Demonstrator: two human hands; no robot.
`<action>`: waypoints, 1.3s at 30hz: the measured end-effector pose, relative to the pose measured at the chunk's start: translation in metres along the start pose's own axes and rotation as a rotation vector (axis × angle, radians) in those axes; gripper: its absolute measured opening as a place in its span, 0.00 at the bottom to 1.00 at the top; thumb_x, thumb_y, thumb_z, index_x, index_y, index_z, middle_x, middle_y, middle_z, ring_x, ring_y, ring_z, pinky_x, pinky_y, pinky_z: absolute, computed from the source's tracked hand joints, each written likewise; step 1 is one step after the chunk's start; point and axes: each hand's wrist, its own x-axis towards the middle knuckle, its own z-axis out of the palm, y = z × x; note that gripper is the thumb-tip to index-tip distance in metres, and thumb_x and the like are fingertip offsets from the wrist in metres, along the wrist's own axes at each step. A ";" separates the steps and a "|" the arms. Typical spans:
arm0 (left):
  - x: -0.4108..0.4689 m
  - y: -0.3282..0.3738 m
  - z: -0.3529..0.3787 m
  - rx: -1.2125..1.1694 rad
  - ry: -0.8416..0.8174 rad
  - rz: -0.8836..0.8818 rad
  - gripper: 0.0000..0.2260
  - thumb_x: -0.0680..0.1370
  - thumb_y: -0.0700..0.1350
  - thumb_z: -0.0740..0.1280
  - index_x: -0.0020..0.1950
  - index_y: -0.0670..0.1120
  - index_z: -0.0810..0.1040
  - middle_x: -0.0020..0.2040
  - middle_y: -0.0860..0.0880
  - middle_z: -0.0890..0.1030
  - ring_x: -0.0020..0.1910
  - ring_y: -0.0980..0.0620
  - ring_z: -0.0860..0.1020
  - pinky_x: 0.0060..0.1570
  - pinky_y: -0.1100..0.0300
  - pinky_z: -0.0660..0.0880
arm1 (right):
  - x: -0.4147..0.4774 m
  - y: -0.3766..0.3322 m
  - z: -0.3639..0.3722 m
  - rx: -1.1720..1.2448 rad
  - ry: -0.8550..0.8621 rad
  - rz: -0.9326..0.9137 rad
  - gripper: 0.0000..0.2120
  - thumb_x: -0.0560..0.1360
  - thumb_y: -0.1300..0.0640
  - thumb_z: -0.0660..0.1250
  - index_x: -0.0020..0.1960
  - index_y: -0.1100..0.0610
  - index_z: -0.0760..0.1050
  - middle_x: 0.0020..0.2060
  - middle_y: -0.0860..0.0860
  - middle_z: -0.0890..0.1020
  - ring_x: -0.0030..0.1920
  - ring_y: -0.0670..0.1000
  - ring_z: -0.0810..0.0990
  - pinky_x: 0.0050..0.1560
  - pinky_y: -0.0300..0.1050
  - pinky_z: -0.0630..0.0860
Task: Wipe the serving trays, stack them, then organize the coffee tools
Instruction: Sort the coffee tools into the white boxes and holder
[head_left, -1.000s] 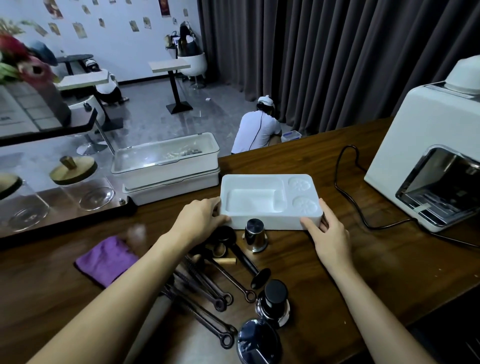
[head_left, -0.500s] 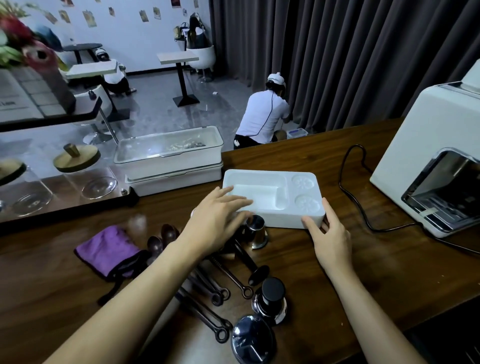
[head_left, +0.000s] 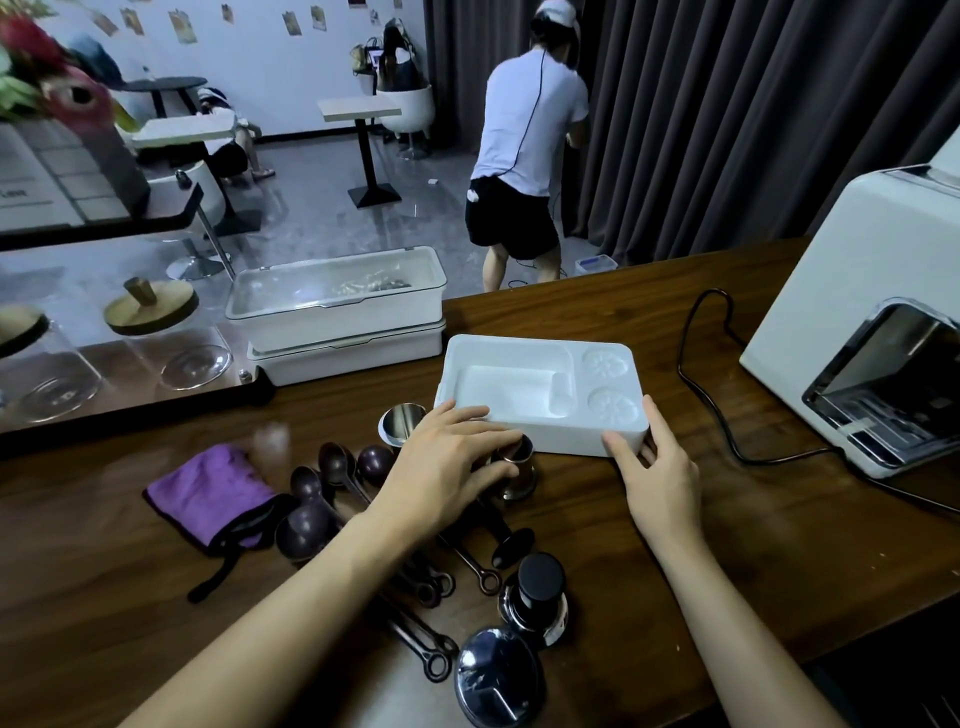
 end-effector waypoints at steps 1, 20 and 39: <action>0.003 0.002 0.000 -0.013 0.005 0.001 0.19 0.79 0.60 0.66 0.66 0.54 0.82 0.63 0.57 0.83 0.71 0.52 0.73 0.74 0.50 0.63 | 0.000 0.001 0.000 0.001 0.001 0.001 0.35 0.77 0.43 0.69 0.79 0.44 0.58 0.72 0.50 0.74 0.69 0.52 0.75 0.65 0.60 0.77; 0.105 0.002 0.003 -0.328 0.201 -0.374 0.18 0.79 0.49 0.72 0.69 0.52 0.80 0.63 0.54 0.83 0.63 0.56 0.80 0.64 0.59 0.75 | 0.002 0.004 0.000 -0.020 0.011 -0.010 0.34 0.77 0.44 0.69 0.79 0.43 0.59 0.73 0.48 0.72 0.72 0.53 0.71 0.67 0.59 0.75; 0.117 -0.011 0.018 -0.373 -0.053 -0.436 0.29 0.79 0.44 0.73 0.79 0.49 0.69 0.75 0.49 0.73 0.69 0.49 0.76 0.69 0.53 0.72 | 0.000 0.002 0.000 -0.056 0.022 -0.023 0.34 0.77 0.44 0.69 0.80 0.44 0.59 0.73 0.48 0.72 0.72 0.53 0.71 0.67 0.58 0.75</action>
